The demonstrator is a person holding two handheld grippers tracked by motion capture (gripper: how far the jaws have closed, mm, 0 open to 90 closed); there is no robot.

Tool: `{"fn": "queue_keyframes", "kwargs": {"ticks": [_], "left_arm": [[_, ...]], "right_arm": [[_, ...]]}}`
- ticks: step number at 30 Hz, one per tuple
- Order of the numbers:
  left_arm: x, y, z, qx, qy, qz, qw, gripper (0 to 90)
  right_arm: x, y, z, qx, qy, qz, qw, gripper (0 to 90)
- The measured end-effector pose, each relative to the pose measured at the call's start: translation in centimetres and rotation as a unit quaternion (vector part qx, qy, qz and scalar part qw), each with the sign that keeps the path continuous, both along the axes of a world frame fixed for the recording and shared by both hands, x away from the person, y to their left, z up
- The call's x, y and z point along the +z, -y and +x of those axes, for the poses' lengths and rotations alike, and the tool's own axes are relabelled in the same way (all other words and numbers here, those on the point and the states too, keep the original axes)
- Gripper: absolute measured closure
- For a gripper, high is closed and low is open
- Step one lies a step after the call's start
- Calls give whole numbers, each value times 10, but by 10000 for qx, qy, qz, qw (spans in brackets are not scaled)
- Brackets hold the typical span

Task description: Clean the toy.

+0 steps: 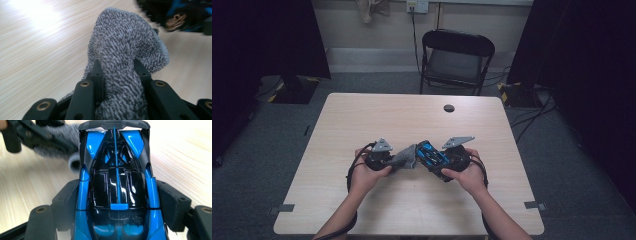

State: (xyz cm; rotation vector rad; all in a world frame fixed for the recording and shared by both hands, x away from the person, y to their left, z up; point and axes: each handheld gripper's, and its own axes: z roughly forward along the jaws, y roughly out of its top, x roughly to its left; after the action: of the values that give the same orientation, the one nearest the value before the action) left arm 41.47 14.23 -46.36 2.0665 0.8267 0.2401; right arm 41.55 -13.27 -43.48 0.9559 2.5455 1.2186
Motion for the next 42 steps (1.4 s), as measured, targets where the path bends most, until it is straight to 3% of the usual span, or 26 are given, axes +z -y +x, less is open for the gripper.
{"fn": "queue_keyframes", "kwargs": {"ticks": [5, 12, 22, 35, 42], "left_arm": [[0, 15, -4, -223, -36, -45, 9997, 685], [-2, 23, -9, -360, -77, -124, 9992, 685], [-5, 44, -19, -818, -187, -209, 9963, 685], [-10, 58, -25, -1082, -273, -305, 9933, 685], [-9, 55, -26, -1108, -211, -179, 9935, 684]], "right_arm": [[4, -6, 1, -7, -14, 112, 9999, 263], [4, -10, 3, -95, -19, 144, 9998, 262], [4, -15, 8, -200, -24, 145, 9997, 263], [1, -20, 15, -322, -12, 101, 9994, 263], [3, -19, 17, -361, -58, 163, 9992, 263]]}}
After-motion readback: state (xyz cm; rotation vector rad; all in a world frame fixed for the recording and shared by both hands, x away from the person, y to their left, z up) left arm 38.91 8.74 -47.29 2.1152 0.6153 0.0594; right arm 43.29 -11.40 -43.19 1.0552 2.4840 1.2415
